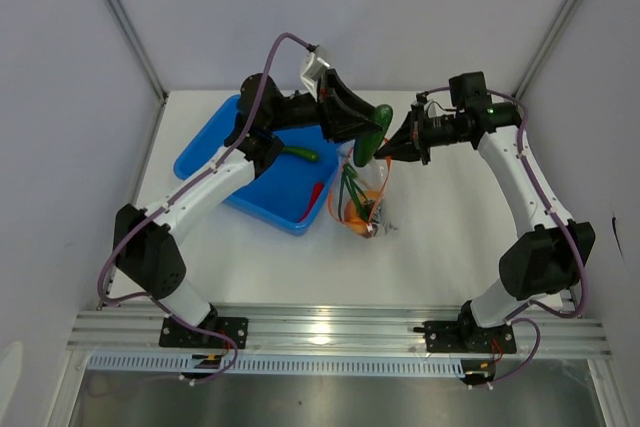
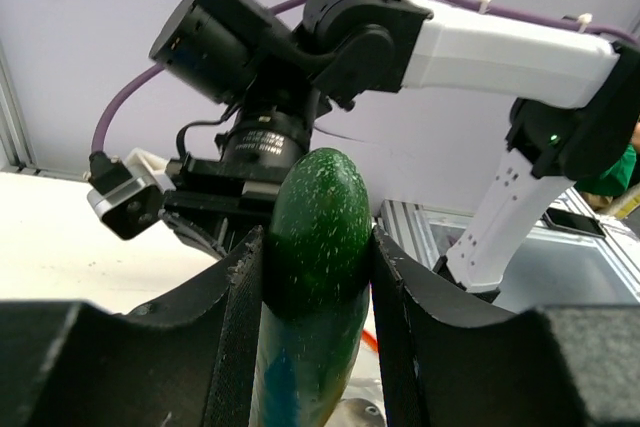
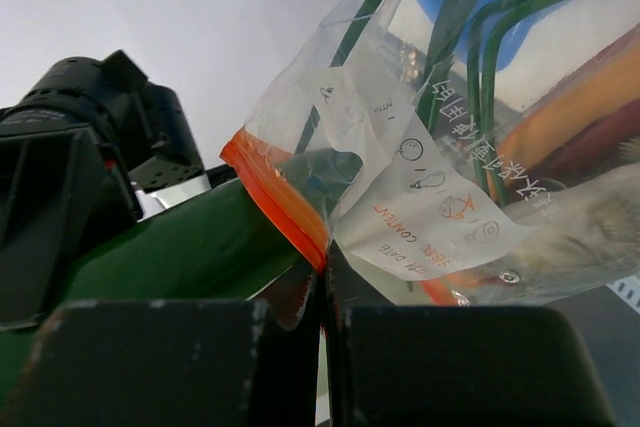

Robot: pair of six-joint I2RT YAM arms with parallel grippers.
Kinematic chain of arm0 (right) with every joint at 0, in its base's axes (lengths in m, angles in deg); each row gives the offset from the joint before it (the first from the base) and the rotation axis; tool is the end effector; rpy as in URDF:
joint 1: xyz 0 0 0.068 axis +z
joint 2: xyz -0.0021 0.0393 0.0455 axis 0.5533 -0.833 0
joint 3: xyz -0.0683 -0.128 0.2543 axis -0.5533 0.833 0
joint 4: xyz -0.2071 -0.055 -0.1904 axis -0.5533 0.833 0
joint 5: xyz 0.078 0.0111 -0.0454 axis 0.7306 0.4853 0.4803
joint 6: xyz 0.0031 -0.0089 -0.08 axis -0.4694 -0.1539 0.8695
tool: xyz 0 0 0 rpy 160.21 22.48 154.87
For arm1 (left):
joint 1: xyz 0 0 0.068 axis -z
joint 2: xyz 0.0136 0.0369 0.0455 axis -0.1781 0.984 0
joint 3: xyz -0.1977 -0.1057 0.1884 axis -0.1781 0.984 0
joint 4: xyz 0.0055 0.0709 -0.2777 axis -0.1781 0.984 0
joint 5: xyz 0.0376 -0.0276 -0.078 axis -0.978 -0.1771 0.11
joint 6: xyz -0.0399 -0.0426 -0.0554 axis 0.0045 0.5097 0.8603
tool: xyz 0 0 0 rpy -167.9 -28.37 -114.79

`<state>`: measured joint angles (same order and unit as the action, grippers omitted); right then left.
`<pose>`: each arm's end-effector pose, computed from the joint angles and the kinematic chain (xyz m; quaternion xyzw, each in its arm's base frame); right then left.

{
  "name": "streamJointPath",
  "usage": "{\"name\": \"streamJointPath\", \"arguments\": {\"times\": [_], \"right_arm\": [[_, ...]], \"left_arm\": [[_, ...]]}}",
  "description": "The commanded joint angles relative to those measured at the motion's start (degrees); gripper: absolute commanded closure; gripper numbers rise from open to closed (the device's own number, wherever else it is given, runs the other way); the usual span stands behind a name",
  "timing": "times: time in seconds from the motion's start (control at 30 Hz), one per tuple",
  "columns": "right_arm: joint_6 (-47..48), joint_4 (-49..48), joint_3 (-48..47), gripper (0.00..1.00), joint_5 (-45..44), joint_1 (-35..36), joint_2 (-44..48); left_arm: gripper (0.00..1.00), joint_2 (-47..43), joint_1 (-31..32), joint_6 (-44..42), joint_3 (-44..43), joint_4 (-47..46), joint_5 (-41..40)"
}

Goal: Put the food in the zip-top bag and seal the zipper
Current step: Place the fake vegetable in the zipper food storage bag.

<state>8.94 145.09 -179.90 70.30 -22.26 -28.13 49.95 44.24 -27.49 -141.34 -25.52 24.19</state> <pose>0.3384 0.1309 0.3835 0.0761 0.8252 0.5597 0.0002 0.3096 -0.2767 0.4632 0.3971 0.4894 -0.6028 0.4893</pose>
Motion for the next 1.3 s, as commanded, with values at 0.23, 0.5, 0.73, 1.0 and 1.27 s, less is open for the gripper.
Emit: {"name": "streamJointPath", "arguments": {"times": [0.23,0.5,0.73,1.0,1.27], "right_arm": [[-8.0,-9.4,2.8,1.00,6.2,-0.4,4.2],[-8.8,-11.0,4.2,1.00,6.5,-0.8,4.6],[-9.1,-11.7,4.3,1.00,6.7,-1.0,4.8],[-9.2,-12.4,4.5,1.00,6.4,-1.4,4.7],[-9.2,-11.7,4.3,1.00,4.9,-1.4,4.6]], "left_arm": [[0.48,0.7,0.3,-2.8,4.3,-5.9,-0.3],[0.22,0.0,-0.3,-1.2,4.8,-5.6,-0.4],[0.18,-0.5,-2.2,-1.6,3.6,-1.4,-1.0],[0.24,-6.2,-2.4,-8.5,3.5,12.0,-6.9],[0.39,-2.8,-0.6,-14.2,-14.3,46.3,-21.4]]}}
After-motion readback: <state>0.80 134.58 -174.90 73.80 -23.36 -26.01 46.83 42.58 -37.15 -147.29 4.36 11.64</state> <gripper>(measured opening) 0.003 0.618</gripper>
